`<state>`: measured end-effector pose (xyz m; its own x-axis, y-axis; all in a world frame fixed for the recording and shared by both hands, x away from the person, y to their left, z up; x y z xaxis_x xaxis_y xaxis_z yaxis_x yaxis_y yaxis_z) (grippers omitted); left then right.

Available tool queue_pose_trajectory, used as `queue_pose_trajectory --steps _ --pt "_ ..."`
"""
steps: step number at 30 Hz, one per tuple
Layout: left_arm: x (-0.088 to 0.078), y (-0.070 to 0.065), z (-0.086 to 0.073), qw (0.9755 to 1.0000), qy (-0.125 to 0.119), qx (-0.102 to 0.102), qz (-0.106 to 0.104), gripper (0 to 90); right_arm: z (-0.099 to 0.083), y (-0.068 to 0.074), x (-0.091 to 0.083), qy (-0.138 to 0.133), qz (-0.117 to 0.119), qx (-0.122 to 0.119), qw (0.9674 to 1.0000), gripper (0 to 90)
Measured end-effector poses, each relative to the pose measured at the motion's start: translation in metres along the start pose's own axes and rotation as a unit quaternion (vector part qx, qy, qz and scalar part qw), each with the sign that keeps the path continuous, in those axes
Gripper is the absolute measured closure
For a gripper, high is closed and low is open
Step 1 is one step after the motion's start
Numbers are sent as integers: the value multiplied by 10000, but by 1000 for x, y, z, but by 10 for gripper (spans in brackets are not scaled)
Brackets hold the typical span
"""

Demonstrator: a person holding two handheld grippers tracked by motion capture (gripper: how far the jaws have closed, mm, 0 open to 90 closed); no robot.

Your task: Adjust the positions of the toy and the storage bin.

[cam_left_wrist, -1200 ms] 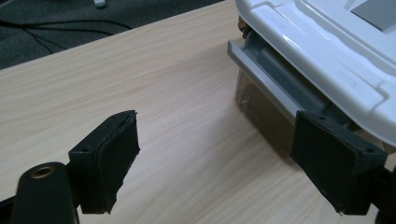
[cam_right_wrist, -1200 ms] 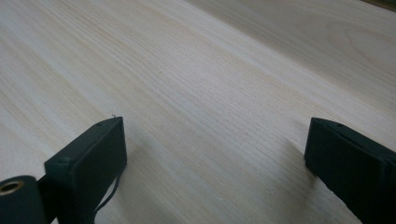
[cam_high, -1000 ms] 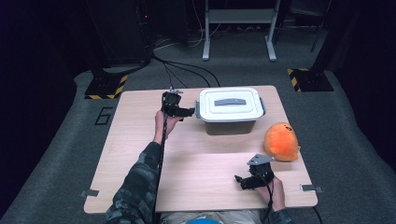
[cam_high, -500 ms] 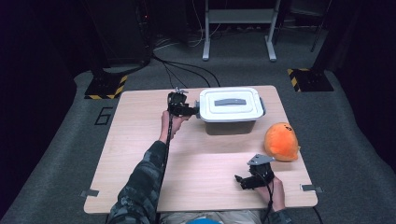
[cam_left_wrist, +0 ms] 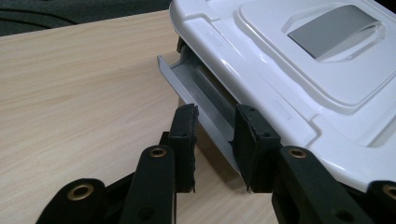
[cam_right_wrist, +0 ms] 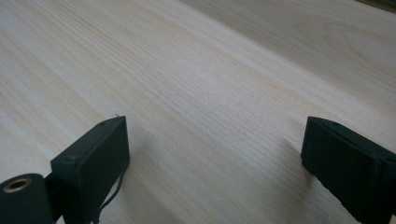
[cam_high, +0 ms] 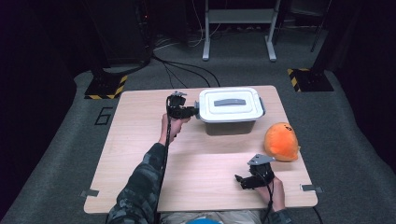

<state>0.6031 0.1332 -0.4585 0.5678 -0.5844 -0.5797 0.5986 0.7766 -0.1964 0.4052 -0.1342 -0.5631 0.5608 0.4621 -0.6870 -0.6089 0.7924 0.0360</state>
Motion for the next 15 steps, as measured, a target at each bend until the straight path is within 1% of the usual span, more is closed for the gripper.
queue_pose_trajectory --steps 1,4,6,8,11,13,15 --pt "0 -1 0 10000 -29 -12 36 691 0 0 0 0 -1 2 10000 73" --pt "-1 -2 -1 10000 -14 21 61 694 0 0 0 -5 6 -1 10000 73" --pt "-2 -2 -1 9999 15 86 104 705 0 0 0 -5 4 1 10000 75" --pt "-3 -4 -2 9998 13 89 204 729 0 0 0 6 11 0 10000 75" --pt "-5 -8 -2 9991 9 204 370 756 0 0 0 4 9 1 10000 76" --pt "-5 -10 -2 9988 38 252 425 756 0 0 0 2 8 10 10000 76" --pt "-5 -10 -2 9987 39 250 437 756 0 0 0 8 15 -3 10000 76"
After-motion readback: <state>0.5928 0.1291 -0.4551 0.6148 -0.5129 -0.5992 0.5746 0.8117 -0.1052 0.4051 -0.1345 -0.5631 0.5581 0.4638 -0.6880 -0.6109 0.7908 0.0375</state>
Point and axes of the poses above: each handheld gripper's, and its own axes: x roughly forward along the jaws, z roughly out of its top, y roughly to its left, the point moved 5 cm from there along x, roughly forward along the jaws, and after that the axes turned 3 degrees about x, right-handed, at the moved point
